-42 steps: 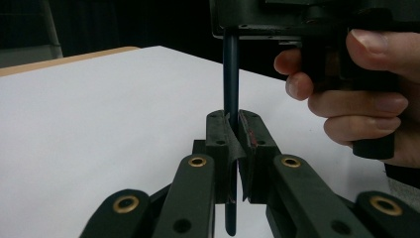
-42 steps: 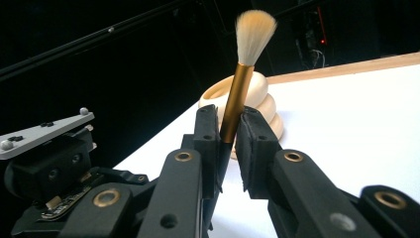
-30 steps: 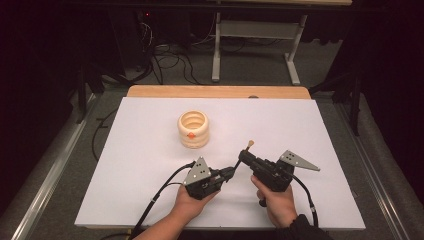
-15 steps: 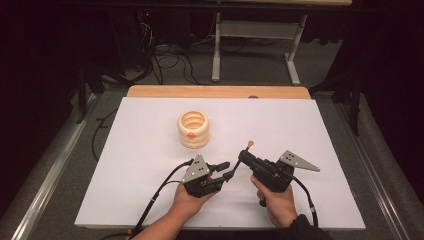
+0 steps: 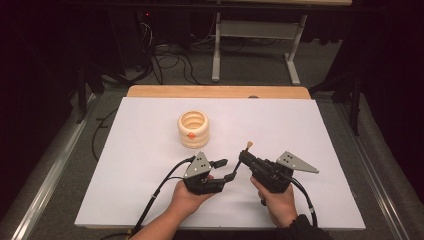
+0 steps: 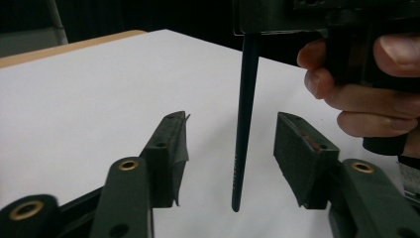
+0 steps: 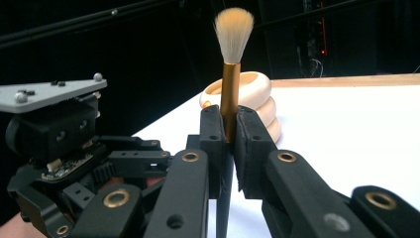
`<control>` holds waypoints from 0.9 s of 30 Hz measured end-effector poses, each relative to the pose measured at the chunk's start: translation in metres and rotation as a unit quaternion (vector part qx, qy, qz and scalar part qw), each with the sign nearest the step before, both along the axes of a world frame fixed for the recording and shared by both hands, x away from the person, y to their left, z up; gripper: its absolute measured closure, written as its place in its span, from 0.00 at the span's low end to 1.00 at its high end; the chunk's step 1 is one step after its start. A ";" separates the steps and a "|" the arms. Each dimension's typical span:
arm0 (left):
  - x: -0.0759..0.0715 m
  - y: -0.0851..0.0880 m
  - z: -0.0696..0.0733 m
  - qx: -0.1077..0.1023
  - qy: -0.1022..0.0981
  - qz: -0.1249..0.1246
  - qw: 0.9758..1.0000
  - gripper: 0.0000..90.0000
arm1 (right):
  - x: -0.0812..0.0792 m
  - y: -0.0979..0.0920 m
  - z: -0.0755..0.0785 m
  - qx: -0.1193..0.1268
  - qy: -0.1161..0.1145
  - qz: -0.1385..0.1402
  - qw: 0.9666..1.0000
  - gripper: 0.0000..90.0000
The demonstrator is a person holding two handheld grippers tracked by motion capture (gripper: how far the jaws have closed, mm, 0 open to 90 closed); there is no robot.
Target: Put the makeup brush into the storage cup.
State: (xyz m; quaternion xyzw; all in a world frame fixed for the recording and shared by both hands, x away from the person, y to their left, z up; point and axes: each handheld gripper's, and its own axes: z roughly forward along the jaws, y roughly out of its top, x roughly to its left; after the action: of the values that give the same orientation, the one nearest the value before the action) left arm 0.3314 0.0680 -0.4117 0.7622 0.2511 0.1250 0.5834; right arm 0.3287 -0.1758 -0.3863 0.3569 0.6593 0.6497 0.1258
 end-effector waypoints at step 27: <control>-0.002 -0.002 0.006 0.004 -0.008 -0.005 1.000 0.58 | -0.011 0.020 0.001 -0.085 -0.041 0.006 0.996 0.95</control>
State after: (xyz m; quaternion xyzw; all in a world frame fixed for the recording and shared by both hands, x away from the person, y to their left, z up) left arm 0.3294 0.0665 -0.4055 0.7646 0.2421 0.1297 0.5830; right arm 0.3181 -0.1561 -0.3854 0.3136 0.7087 0.6063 0.1785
